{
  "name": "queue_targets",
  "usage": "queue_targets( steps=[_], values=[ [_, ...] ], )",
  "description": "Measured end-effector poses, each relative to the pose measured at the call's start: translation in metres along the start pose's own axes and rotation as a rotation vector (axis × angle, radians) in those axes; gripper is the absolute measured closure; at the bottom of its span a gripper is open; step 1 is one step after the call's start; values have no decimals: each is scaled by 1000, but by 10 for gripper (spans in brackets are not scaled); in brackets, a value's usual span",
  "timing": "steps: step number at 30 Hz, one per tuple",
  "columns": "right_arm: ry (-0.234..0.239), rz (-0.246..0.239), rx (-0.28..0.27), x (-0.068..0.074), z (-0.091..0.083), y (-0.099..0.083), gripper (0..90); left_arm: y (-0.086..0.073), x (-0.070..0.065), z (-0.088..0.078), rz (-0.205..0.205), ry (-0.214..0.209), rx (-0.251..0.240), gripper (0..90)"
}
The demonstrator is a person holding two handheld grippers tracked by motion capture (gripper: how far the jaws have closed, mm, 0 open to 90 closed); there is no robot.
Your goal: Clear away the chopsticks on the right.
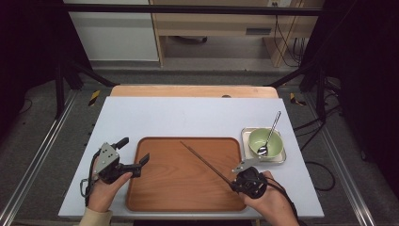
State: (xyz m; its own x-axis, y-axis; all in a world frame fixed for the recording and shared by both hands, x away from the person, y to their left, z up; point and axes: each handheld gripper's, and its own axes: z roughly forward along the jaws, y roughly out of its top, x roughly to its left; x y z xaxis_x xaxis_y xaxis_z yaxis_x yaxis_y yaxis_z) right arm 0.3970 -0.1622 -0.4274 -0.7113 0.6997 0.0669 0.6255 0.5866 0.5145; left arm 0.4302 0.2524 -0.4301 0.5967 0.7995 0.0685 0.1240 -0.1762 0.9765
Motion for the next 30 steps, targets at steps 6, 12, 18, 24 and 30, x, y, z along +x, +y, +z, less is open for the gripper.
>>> queue_targets(
  steps=[6, 12, 18, 24, 30],
  values=[
    [12, -9, 38, 6, 9, -9, 845, 1, -2, 1, 4, -5, 4, 52],
    [4, 0, 57, 6, 15, -11, 844, 2, -3, 1, 6, -8, 2, 54],
    [6, 8, 56, 6, 16, -12, 821, 3, -4, 1, 5, -11, 6, 57],
    [1, 24, -2, 4, 11, -12, 742, 3, -4, 1, 3, -12, 10, 58],
    [-21, 38, -188, -7, 10, -5, 571, 3, -5, 2, 3, -24, 20, 66]
  ],
)
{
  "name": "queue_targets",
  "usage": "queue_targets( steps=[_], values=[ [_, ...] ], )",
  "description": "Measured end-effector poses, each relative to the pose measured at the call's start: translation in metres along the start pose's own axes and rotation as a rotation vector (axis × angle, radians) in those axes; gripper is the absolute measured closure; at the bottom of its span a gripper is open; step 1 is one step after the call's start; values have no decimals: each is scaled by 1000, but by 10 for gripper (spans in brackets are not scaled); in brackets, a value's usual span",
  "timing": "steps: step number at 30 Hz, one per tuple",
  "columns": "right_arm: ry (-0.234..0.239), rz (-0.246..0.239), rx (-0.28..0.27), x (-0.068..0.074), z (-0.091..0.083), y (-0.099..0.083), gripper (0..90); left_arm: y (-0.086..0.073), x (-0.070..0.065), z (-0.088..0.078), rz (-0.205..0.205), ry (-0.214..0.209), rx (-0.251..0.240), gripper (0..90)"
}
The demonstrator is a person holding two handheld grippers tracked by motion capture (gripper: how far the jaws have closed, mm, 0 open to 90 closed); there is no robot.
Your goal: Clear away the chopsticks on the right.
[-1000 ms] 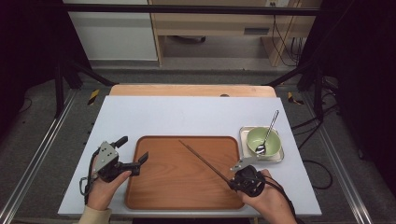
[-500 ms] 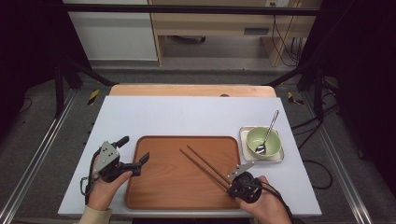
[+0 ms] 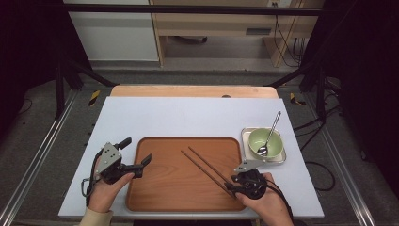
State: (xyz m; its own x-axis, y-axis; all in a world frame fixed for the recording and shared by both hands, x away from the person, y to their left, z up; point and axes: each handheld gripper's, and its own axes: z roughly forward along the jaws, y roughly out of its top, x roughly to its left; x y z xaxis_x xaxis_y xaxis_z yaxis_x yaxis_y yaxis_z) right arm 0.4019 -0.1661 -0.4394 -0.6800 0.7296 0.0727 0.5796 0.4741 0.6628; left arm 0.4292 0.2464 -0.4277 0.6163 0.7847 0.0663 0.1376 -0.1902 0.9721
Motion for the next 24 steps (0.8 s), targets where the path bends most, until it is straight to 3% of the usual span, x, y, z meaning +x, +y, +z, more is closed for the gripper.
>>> queue_targets(
  steps=[2, 3, 7, 10, 12, 15, 19, 24],
  values=[
    [-20, 0, -73, -4, 2, 2, 502, 0, -1, 0, -4, -3, 5, 71],
    [-33, 28, -104, -4, 3, 4, 465, 0, -1, 1, -3, -9, 9, 72],
    [-72, 52, -223, -7, 9, 3, 323, 1, -3, 1, 3, -17, 32, 90],
    [-119, 18, -275, -6, 10, 2, 212, 1, -4, 3, 5, -28, 60, 117],
    [-131, 25, -303, -5, 11, 1, 155, 1, -6, 4, 8, -39, 83, 138],
    [-150, -27, -337, -3, 11, 0, 92, 1, -10, 7, 13, -60, 102, 168],
    [-165, -52, -373, -1, 8, -1, 85, 4, -16, 7, 29, -84, 125, 231],
    [-173, -27, -413, -4, 0, -2, 116, 7, -23, 9, 53, -127, 172, 367]
  ],
)
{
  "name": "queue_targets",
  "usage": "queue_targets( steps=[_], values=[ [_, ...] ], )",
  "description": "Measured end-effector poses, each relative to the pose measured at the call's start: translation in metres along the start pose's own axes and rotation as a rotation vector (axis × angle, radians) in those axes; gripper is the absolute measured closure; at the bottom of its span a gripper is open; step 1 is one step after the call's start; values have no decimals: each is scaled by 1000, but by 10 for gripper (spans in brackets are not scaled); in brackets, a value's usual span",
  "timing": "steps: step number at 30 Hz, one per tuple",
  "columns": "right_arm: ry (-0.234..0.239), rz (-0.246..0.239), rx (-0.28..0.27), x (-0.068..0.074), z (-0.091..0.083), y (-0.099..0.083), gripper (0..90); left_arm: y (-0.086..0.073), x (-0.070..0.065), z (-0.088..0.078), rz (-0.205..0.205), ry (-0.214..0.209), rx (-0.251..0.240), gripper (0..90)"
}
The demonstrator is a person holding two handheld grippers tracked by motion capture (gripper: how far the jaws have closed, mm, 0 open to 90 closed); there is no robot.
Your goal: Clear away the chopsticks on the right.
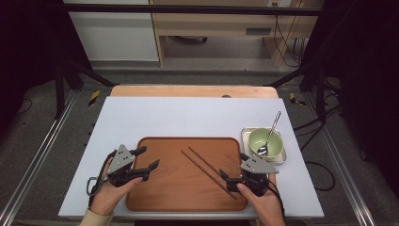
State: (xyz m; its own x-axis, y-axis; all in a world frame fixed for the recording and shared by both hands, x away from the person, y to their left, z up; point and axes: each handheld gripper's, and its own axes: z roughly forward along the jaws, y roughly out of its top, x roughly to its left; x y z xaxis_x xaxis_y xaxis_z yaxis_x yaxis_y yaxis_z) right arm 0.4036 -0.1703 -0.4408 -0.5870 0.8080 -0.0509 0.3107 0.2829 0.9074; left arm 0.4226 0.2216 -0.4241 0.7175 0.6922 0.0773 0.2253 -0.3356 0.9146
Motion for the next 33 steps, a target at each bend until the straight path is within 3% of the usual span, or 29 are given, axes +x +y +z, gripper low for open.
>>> queue_targets(
  steps=[7, 10, 14, 18, 23, 31, 33],
  values=[
    [-63, 1, -51, -11, -10, -1, 155, 3, -15, 21, 46, -72, 78, 626],
    [-66, 4, -68, -16, -15, -1, 157, 5, -22, 36, 60, -94, 137, 724],
    [-68, 18, -58, -21, -22, 0, 168, 14, -32, 52, 119, -120, 201, 819],
    [-53, 49, -87, -28, -30, -1, 114, 21, -39, 67, 127, -130, 235, 871],
    [-37, 70, -98, -34, -35, -5, 110, 23, -43, 82, 124, -121, 259, 897],
    [-47, 89, -115, -38, -37, -6, 108, 25, -45, 94, 107, -116, 302, 900],
    [-47, 89, -117, -37, -37, -6, 103, 26, -47, 95, 119, -119, 313, 900]
  ],
)
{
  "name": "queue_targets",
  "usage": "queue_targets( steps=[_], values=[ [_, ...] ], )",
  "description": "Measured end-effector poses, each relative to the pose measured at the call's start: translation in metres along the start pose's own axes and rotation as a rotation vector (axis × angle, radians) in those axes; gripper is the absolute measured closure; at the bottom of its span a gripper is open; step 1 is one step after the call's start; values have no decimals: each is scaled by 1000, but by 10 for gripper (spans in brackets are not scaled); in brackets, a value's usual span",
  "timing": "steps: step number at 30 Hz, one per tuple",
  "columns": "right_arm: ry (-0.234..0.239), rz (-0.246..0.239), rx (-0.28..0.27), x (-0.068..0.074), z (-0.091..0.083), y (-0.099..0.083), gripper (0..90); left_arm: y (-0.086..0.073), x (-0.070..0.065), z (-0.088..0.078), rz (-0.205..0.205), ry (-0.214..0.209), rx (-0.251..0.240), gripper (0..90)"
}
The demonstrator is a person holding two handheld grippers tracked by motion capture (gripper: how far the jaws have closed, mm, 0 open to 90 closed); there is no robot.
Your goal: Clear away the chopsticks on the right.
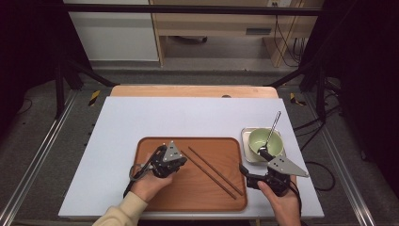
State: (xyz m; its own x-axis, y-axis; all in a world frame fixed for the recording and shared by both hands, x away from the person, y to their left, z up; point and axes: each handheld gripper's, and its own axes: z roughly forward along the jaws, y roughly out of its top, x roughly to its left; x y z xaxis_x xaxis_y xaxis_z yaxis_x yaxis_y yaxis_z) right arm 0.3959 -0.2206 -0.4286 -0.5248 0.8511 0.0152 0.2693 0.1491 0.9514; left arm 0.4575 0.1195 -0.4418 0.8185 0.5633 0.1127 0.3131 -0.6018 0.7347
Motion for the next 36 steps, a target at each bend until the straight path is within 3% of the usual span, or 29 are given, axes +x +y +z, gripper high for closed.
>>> queue_targets(
  steps=[24, 36],
  values=[
    [-11, 9, 5, -5, 0, -3, 116, 3, 2, 35, 11, 4, 110, 900],
    [-5, -4, 15, -3, 2, -3, 129, 9, 5, 49, -2, 7, 101, 899]
  ],
)
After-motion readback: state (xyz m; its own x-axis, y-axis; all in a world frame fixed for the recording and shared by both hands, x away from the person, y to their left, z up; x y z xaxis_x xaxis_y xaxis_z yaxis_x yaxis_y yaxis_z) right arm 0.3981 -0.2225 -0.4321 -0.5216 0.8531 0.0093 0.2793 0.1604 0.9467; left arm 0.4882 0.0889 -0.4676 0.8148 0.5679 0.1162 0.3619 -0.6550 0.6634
